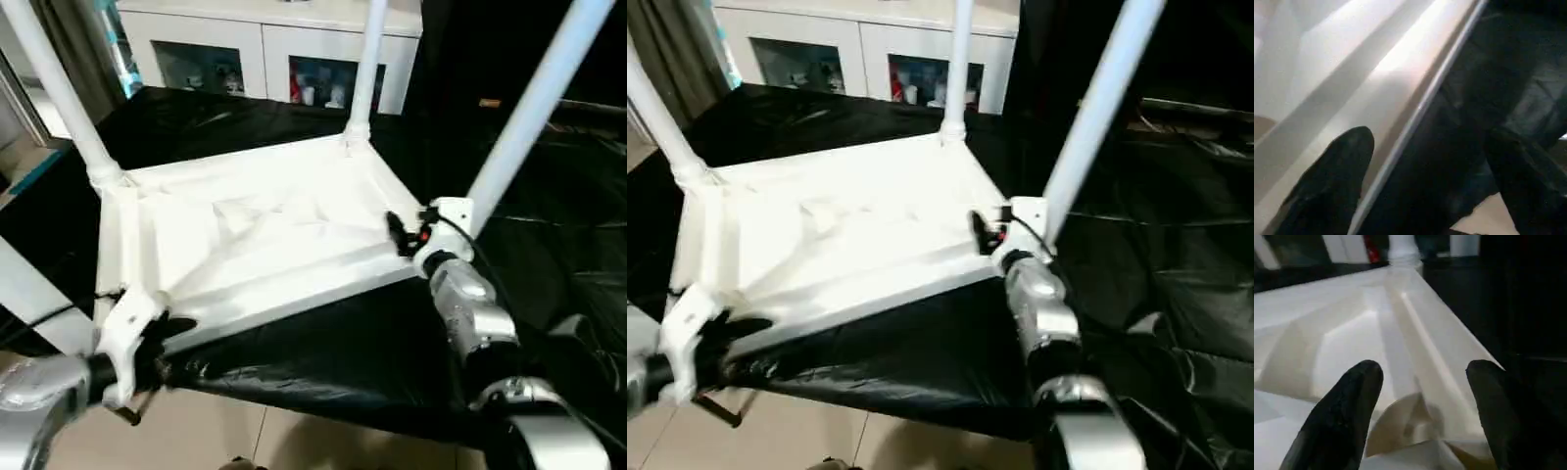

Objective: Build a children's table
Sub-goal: Rotate table base

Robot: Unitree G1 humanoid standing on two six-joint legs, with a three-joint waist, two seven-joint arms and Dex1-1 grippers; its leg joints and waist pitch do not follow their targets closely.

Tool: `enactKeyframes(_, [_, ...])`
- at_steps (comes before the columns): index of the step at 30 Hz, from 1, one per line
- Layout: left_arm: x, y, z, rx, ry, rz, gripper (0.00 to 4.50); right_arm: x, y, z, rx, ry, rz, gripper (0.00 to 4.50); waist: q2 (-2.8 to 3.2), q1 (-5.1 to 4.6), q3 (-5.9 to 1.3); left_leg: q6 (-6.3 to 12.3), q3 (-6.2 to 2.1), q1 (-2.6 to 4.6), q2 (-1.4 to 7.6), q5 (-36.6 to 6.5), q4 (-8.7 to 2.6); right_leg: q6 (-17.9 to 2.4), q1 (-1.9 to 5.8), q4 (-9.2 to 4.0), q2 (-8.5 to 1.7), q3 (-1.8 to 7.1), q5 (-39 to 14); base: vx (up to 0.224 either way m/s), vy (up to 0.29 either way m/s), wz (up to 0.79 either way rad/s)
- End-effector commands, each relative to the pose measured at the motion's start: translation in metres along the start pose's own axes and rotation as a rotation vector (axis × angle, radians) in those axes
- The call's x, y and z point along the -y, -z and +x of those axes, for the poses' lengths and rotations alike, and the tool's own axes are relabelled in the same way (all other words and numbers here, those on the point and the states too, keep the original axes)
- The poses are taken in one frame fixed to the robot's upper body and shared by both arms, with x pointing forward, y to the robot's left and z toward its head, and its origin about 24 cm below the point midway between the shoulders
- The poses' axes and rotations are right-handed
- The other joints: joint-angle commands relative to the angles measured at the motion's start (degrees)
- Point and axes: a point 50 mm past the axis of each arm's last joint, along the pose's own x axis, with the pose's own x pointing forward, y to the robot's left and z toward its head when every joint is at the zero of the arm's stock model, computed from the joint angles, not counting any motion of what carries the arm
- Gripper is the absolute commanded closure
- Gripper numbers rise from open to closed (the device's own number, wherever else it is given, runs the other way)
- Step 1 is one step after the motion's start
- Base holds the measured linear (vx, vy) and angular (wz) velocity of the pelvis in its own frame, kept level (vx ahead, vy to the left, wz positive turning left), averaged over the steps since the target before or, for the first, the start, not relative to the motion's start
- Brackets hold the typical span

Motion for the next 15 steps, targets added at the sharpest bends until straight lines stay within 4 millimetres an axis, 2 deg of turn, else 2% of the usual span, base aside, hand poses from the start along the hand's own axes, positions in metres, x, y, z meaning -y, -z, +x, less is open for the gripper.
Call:
enactKeyframes(1, [-0.007, 0.009, -0.009, -0.056, -0.063, -0.015, 0.03, 0.045, -0.011, -0.007, 0.035, 0.184, 0.000, 1.32, 0.89, -0.39, -3.06, -0.34, -2.32, 1.42, 4.54, -13.7, -4.96, -10.6, 1.98, -3.84, -4.81, 4.56, -12.0, 0.000, 0.000, 0.00])
enactKeyframes(2, [-0.007, 0.009, -0.009, -0.056, -0.063, -0.015, 0.03, 0.045, -0.011, -0.007, 0.036, 0.186, -0.001, 1.32, 0.86, -0.36, -3.06, -0.24, -2.33, 1.32, 4.53, -13.5, -4.93, -10.6, 2.04, -3.81, -4.90, 4.60, -11.7, 0.000, 0.000, 0.00])
enactKeyframes(7, [-0.013, 0.007, -0.010, -0.025, -0.100, 0.022, 0.03, 0.082, -0.028, -0.013, 0.077, 0.292, -0.032, 1.32, 1.04, 0.01, -3.49, 0.36, -2.27, 1.22, 4.47, -12.0, -4.56, -11.1, 2.39, -3.53, -4.95, 4.48, -10.2, 0.000, 0.000, 0.00])
enactKeyframes(8, [-0.013, 0.007, -0.010, -0.023, -0.102, 0.025, 0.03, 0.083, -0.029, -0.014, 0.078, 0.296, -0.033, 1.32, 0.94, 0.06, -3.55, 0.48, -2.24, 1.20, 4.45, -11.6, -4.49, -11.4, 2.39, -3.49, -4.91, 4.45, -9.4, 0.000, 0.000, 0.00])
enactKeyframes(9, [-0.018, 0.001, -0.009, 0.003, -0.125, 0.073, 0.03, 0.092, -0.032, -0.016, 0.084, 0.330, -0.040, 1.32, 1.01, 0.20, -3.61, 0.75, -2.28, 0.99, 4.40, -10.8, -4.42, -11.6, 2.58, -3.35, -4.97, 4.43, -8.4, 0.000, 0.000, 0.00])
enactKeyframes(12, [-0.023, -0.011, -0.005, 0.072, -0.145, 0.096, 0.03, 0.100, -0.035, -0.018, 0.089, 0.363, -0.034, 1.32, 1.02, 0.21, -3.74, 1.13, -2.18, 1.09, 4.33, -10.1, -4.26, -12.1, 2.55, -3.13, -4.79, 4.37, -6.8, 0.000, 0.000, 0.00])
enactKeyframes(15, [-0.018, -0.031, 0.009, 0.212, -0.073, 0.058, 0.03, 0.099, -0.034, -0.018, 0.091, 0.361, -0.030, 1.32, 1.40, 0.86, -3.80, 0.24, -2.05, 1.45, 4.45, -10.6, -4.06, -12.4, 2.42, -3.01, -4.78, 4.41, -6.3, 0.000, 0.000, 0.00])
